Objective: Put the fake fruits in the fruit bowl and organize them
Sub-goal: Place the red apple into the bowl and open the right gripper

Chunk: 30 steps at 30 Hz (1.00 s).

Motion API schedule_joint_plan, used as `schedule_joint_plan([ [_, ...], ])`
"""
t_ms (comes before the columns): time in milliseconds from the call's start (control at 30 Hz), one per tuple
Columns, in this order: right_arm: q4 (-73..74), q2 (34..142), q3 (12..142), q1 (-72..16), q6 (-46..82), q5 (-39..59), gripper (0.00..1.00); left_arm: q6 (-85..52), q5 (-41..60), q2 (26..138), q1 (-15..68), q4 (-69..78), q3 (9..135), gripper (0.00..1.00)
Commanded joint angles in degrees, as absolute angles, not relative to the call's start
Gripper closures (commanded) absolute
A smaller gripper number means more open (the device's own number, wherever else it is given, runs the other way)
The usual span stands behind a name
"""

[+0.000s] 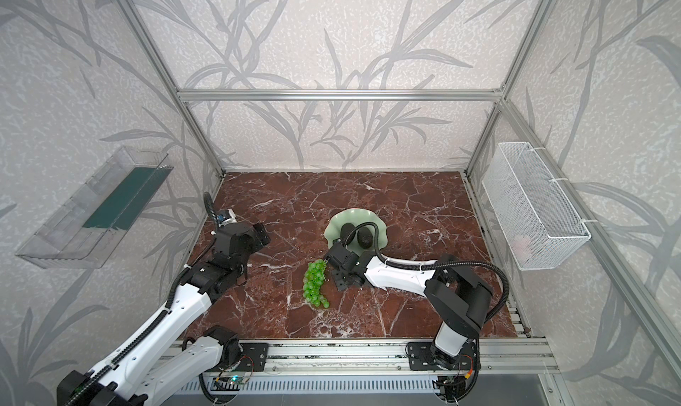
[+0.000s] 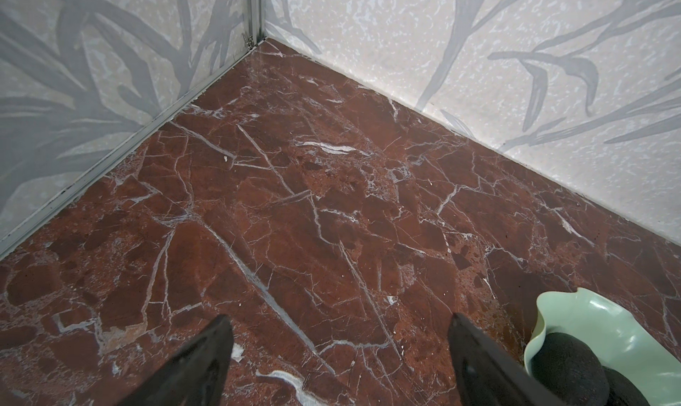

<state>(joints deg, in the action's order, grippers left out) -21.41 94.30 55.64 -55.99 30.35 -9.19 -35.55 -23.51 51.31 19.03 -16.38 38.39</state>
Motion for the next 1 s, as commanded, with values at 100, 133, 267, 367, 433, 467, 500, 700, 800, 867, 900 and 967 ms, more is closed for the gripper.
schedule_joint_plan([
  [100,-28.5,79.2,56.2,-56.4,28.9,-14.9,0.49,-36.0,-23.8,49.8,18.1,-17.9,37.5,0.08],
  [133,-27.8,76.8,55.6,-56.4,28.0,-16.6,0.50,-36.1,-23.8,49.6,18.0,-17.9,37.4,0.08],
  [267,-25.1,74.5,56.1,-53.6,24.6,-18.6,0.50,-36.6,-23.4,49.2,17.7,-17.9,37.2,0.08],
  [367,-21.7,77.5,57.1,-50.6,22.5,-18.0,0.50,-36.8,-23.0,48.6,17.6,-18.3,37.0,0.08],
  [433,-18.2,80.4,57.6,-49.0,21.0,-17.6,0.50,-37.1,-22.9,48.0,17.5,-18.9,36.8,0.08],
  [467,-17.4,81.7,58.3,-48.3,20.7,-17.2,0.50,-37.2,-22.8,47.6,17.4,-19.1,36.7,0.08],
  [500,-16.8,83.4,59.1,-47.7,20.3,-17.0,0.50,-37.3,-22.7,47.2,17.4,-19.4,36.7,0.08],
  [700,-13.2,90.5,61.0,-45.3,17.9,-17.6,0.50,-38.4,-22.7,44.8,17.1,-20.8,35.5,0.08],
  [800,-11.0,93.1,61.1,-44.5,17.7,-17.1,0.50,-38.6,-22.7,44.0,17.1,-21.2,35.3,0.08],
  [867,-10.5,95.1,61.7,-44.1,17.9,-16.8,0.49,-38.7,-22.4,43.8,17.1,-21.6,35.3,0.08],
  [900,-10.3,95.8,61.7,-43.9,18.1,-16.6,0.49,-38.7,-22.2,43.6,17.0,-21.7,35.2,0.08],
  [967,-10.1,97.4,62.1,-43.7,18.4,-16.0,0.49,-38.8,-21.9,43.6,17.0,-22.3,35.2,0.08],
])
